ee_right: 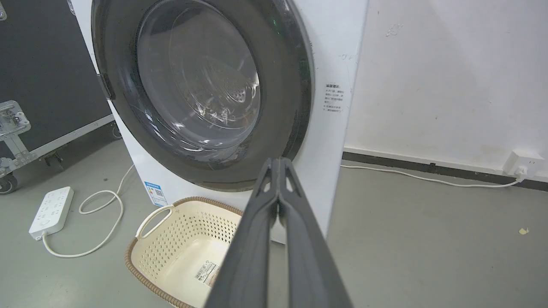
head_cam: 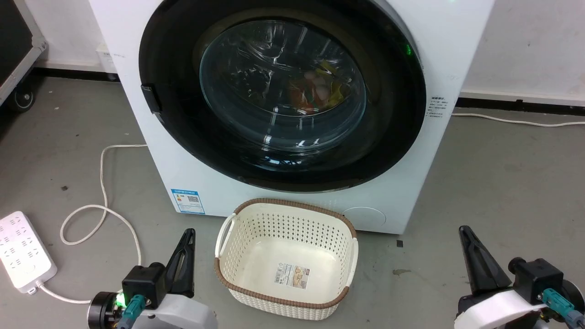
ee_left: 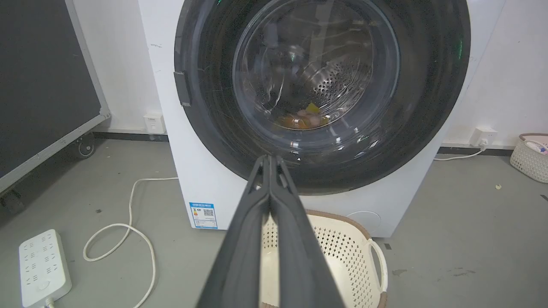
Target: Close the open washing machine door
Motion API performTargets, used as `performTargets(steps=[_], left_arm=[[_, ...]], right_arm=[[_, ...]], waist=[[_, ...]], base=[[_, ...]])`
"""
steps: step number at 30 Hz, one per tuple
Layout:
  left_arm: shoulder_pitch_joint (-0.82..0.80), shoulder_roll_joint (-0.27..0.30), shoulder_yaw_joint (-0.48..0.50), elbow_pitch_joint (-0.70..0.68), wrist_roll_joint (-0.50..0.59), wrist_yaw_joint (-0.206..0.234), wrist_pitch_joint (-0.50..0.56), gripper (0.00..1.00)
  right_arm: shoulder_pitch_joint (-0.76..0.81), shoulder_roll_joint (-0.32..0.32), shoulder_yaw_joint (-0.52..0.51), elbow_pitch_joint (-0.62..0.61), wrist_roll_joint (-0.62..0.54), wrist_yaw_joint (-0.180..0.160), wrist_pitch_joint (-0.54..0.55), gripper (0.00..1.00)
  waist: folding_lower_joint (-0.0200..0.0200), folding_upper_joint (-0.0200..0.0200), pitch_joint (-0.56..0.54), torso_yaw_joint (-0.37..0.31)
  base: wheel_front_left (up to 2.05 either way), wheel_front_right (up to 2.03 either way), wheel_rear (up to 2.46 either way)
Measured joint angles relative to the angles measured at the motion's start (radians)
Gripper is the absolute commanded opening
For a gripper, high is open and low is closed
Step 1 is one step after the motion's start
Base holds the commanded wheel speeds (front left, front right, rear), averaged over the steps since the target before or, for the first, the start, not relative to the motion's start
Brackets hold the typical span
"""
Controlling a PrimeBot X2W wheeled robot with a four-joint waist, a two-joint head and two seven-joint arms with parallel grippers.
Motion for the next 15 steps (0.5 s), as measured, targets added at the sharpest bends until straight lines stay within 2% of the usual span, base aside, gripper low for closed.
performTargets(steps=[15], left_arm=[[0.000, 0.000, 0.003, -0.024, 0.016, 0.014, 0.033, 0.00]], right_arm=[[0.000, 0.000, 0.008, -0.023, -0.008, 0.000, 0.034, 0.00]], waist=[[0.0000, 0.0000, 0.003, -0.002]], base=[[0.00, 0.00, 0.00]])
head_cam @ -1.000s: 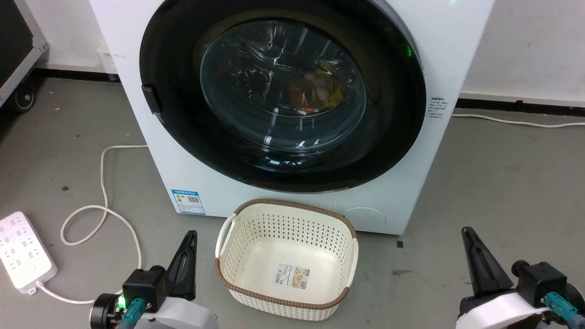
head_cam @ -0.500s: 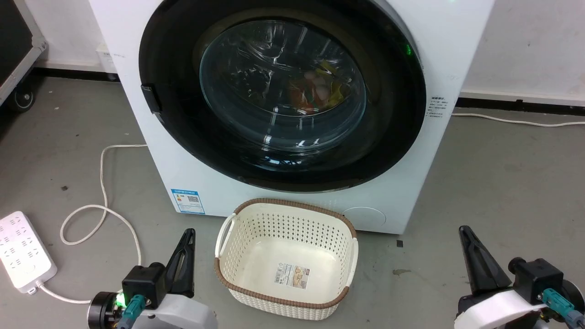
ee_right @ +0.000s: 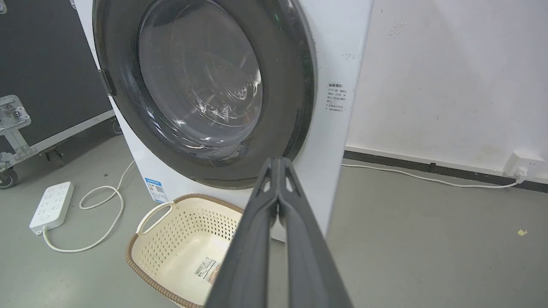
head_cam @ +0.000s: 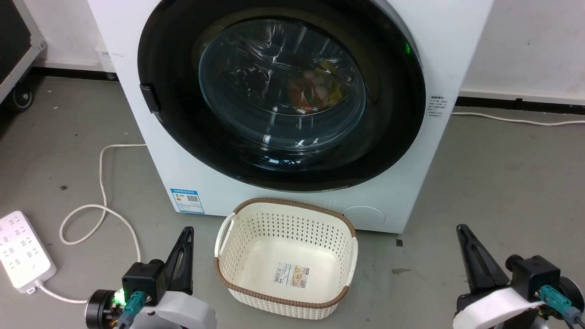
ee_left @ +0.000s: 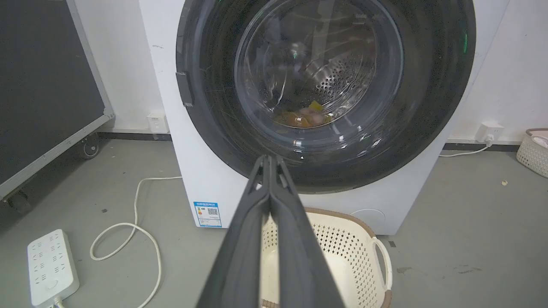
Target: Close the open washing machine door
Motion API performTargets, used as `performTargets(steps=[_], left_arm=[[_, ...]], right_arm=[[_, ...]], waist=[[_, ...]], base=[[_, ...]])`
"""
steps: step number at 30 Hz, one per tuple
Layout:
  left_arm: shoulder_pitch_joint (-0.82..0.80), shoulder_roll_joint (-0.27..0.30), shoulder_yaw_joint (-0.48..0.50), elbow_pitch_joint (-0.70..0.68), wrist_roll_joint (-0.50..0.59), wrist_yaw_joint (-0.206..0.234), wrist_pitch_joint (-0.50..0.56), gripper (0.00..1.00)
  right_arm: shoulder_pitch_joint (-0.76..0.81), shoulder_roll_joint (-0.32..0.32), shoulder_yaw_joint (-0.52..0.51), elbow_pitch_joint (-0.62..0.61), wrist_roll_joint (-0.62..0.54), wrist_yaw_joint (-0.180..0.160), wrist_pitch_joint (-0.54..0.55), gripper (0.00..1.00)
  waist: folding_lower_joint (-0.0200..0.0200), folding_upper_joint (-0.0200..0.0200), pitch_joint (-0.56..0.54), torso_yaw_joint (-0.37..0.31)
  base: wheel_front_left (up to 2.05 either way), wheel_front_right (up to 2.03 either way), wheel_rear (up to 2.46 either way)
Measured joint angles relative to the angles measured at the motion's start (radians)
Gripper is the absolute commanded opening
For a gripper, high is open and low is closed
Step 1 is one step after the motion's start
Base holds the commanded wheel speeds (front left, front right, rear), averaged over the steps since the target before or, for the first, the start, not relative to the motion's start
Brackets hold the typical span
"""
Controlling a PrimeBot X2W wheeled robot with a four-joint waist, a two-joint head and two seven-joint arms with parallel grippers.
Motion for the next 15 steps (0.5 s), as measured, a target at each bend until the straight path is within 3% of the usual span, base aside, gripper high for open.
performTargets(steps=[15], left_arm=[[0.000, 0.000, 0.003, -0.024, 0.010, 0.014, 0.028, 0.00]], right_arm=[[0.000, 0.000, 0.008, -0.022, -0.010, 0.000, 0.031, 0.00]], waist=[[0.0000, 0.0000, 0.002, -0.002]], base=[[0.00, 0.00, 0.00]])
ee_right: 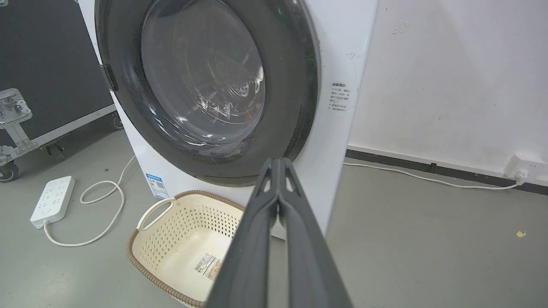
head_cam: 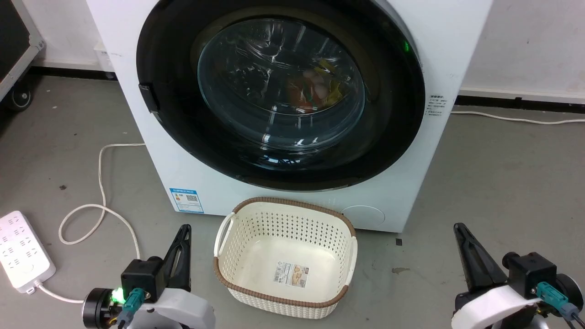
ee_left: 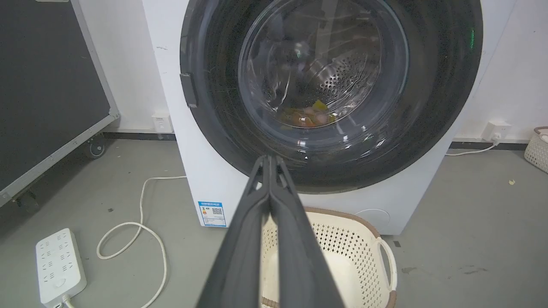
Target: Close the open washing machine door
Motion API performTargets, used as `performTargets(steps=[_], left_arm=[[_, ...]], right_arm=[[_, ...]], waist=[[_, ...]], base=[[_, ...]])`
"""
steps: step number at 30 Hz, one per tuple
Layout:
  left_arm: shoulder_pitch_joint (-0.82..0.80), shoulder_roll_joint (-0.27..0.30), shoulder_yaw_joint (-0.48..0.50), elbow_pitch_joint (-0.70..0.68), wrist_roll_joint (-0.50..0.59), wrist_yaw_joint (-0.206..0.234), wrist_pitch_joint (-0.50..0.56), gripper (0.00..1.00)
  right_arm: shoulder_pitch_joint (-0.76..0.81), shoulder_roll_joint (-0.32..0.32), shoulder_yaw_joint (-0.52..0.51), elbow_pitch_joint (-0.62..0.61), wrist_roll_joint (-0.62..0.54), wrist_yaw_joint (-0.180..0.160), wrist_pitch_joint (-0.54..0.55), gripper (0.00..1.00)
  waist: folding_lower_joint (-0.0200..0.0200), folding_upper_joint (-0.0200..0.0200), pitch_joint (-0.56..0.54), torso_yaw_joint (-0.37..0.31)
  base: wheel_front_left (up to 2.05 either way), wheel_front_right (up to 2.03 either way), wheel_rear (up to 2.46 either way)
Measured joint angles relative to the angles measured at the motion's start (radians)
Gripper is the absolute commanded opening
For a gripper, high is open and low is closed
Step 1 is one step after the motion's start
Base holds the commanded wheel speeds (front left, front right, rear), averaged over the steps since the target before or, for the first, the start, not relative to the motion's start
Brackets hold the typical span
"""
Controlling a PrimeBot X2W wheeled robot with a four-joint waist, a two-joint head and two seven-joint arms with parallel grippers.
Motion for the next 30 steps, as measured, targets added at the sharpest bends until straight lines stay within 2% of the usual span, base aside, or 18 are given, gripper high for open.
performTargets(steps=[30], left_arm=[[0.011, 0.000, 0.006, -0.050, 0.025, 0.029, 0.067, 0.00]], right_arm=[[0.001, 0.000, 0.016, -0.046, -0.020, 0.000, 0.065, 0.00]], waist=[[-0.0001, 0.0000, 0.005, -0.004]], base=[[0.00, 0.00, 0.00]])
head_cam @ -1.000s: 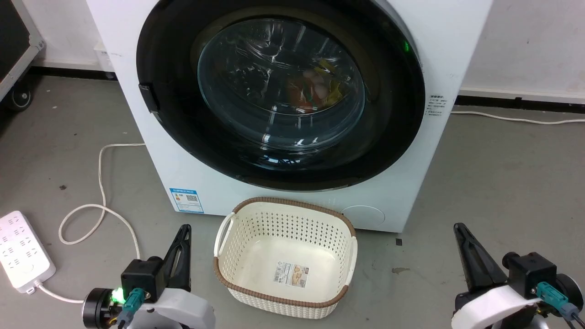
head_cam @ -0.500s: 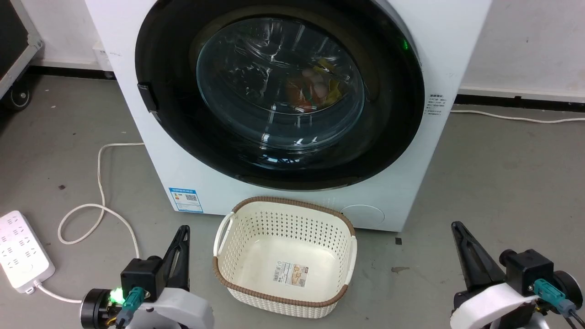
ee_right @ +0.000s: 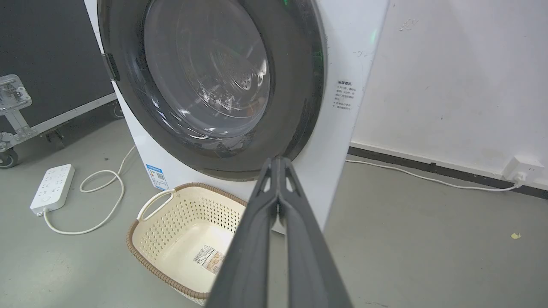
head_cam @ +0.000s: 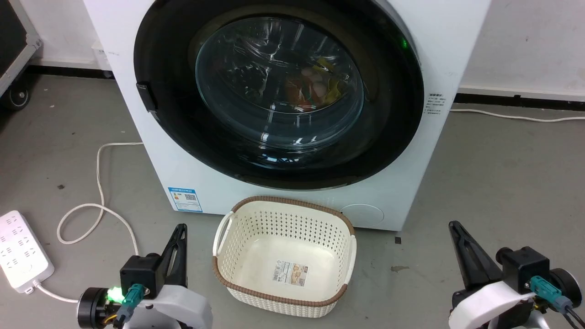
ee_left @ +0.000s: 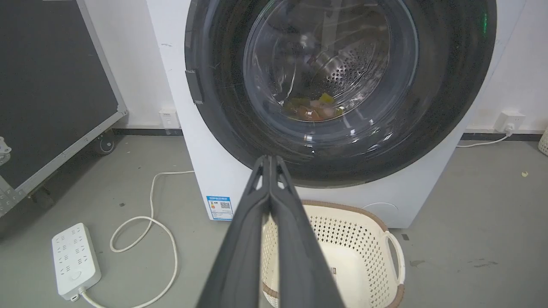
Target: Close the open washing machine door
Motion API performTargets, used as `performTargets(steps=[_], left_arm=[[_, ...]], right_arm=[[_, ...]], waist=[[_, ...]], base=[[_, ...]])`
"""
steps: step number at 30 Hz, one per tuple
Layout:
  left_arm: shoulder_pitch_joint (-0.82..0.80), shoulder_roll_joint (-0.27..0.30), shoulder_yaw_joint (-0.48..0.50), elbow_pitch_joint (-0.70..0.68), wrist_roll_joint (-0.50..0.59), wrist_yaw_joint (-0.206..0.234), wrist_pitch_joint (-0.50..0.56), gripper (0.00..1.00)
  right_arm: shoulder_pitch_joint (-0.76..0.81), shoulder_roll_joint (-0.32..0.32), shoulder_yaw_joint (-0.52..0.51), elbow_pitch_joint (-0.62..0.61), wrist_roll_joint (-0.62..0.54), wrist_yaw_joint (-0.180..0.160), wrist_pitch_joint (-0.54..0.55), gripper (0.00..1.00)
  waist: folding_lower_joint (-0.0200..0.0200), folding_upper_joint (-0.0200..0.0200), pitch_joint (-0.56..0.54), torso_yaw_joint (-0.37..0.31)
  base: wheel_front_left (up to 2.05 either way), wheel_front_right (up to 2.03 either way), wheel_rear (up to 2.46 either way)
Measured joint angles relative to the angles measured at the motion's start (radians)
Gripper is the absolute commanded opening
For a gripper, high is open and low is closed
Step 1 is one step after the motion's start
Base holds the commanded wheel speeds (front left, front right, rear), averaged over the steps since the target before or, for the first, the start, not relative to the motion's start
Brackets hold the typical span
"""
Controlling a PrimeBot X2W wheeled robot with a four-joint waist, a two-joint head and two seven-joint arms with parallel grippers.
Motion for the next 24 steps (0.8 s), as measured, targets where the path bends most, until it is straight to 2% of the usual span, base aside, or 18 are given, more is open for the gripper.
performTargets(steps=[24], left_arm=[[0.002, 0.000, 0.007, -0.037, 0.019, 0.023, 0.047, 0.00]], right_arm=[[0.001, 0.000, 0.013, -0.034, -0.014, 0.000, 0.045, 0.00]], waist=[[0.0000, 0.0000, 0.004, -0.003]], base=[[0.00, 0.00, 0.00]])
